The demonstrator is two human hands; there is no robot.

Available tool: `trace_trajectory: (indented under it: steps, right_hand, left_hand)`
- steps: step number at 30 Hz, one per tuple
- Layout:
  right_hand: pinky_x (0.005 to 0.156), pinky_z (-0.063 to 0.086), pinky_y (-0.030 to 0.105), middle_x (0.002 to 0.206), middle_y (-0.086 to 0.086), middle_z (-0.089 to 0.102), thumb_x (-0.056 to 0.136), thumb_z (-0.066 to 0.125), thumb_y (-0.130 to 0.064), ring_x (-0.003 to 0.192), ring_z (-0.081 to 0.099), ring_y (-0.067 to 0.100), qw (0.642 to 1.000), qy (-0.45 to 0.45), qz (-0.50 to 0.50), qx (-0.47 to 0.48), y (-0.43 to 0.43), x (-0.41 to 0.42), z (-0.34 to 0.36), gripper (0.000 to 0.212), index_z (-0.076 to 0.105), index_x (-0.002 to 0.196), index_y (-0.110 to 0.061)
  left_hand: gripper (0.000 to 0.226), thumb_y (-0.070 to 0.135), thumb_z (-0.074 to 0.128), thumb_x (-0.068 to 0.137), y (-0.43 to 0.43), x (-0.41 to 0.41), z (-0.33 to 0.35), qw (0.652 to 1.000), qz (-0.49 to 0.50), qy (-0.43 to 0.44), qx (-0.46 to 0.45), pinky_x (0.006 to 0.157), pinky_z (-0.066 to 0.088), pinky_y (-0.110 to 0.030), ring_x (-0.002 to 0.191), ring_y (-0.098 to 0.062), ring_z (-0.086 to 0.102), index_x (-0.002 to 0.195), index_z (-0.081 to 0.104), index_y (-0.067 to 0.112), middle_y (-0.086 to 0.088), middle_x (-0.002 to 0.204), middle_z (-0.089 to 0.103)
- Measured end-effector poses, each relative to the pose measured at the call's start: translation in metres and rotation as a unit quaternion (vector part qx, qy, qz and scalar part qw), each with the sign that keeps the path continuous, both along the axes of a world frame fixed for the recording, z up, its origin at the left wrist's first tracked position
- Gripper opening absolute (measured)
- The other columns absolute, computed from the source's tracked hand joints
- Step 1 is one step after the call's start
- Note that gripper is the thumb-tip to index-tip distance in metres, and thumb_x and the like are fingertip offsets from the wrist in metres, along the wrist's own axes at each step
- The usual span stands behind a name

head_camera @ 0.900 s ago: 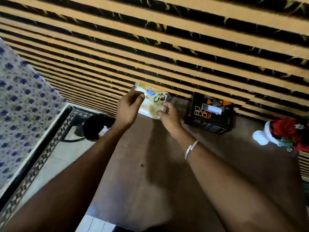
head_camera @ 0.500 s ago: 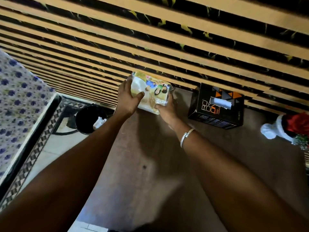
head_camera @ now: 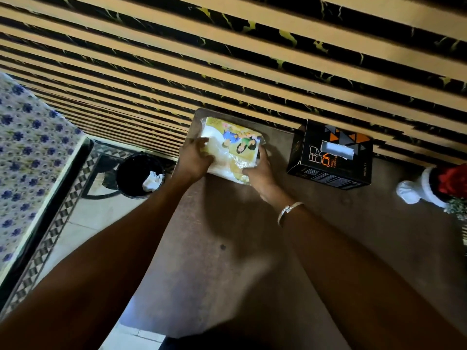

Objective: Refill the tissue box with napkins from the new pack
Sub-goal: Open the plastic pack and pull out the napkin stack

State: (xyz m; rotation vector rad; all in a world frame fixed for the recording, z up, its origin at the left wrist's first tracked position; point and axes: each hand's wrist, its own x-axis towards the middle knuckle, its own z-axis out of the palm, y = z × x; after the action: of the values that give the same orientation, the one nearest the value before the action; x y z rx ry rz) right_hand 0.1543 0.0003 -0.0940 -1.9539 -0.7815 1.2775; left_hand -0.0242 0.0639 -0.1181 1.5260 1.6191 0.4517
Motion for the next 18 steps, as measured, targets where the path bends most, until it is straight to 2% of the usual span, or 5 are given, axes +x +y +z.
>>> trace_trajectory:
  steps: [5,7,10,15,18]
  right_hand:
    - [0.100,0.052,0.048,0.141,0.006,0.054,0.081,0.067,0.006,0.121,0.058,0.023,1.000,-0.002,0.022,-0.008,-0.060,-0.011,-0.021,0.093,0.023,0.151,-0.036]
    - [0.102,0.051,0.045,0.141,0.004,0.054,0.081,0.067,0.006,0.122,0.058,0.020,1.000,-0.001,0.016,-0.003,-0.082,-0.018,-0.023,0.093,0.024,0.151,-0.037]
    - [0.103,0.050,0.040,0.143,0.003,0.052,0.081,0.066,0.009,0.123,0.057,0.018,1.000,0.011,0.026,0.005,-0.115,-0.028,-0.025,0.093,0.024,0.153,-0.033]
    - [0.110,0.043,0.039,0.151,0.004,0.044,0.083,0.064,0.009,0.132,0.049,0.016,0.998,0.016,0.066,0.016,-0.157,-0.037,-0.026,0.090,0.022,0.154,-0.027]
    - [0.111,0.043,0.041,0.152,0.004,0.042,0.082,0.068,0.003,0.135,0.046,0.016,0.996,0.003,0.091,0.015,-0.163,-0.035,-0.027,0.092,0.022,0.153,-0.030]
  left_hand:
    - [0.058,0.022,0.076,0.078,-0.069,-0.012,0.012,0.999,-0.013,0.028,0.023,0.095,0.047,-0.028,0.116,-0.024,0.056,0.133,0.059,0.013,-0.011,0.137,0.048]
    - [0.057,0.019,0.076,0.080,-0.095,-0.017,0.015,0.999,-0.012,0.029,0.009,0.097,0.047,-0.030,0.114,-0.029,0.057,0.134,0.058,0.012,-0.015,0.134,0.048]
    - [0.060,0.029,0.069,0.075,-0.134,-0.028,0.016,1.000,0.010,0.008,-0.012,0.096,0.052,-0.043,0.110,-0.032,0.060,0.133,0.058,0.018,-0.011,0.129,0.049]
    - [0.062,0.034,0.063,0.074,-0.180,-0.037,0.017,0.998,0.015,0.055,-0.008,0.101,0.046,-0.048,0.116,-0.031,0.052,0.135,0.057,0.023,-0.008,0.127,0.049]
    - [0.061,0.033,0.063,0.074,-0.185,-0.037,0.016,0.998,0.017,0.063,-0.005,0.102,0.044,-0.050,0.116,-0.033,0.050,0.134,0.057,0.023,-0.009,0.127,0.050]
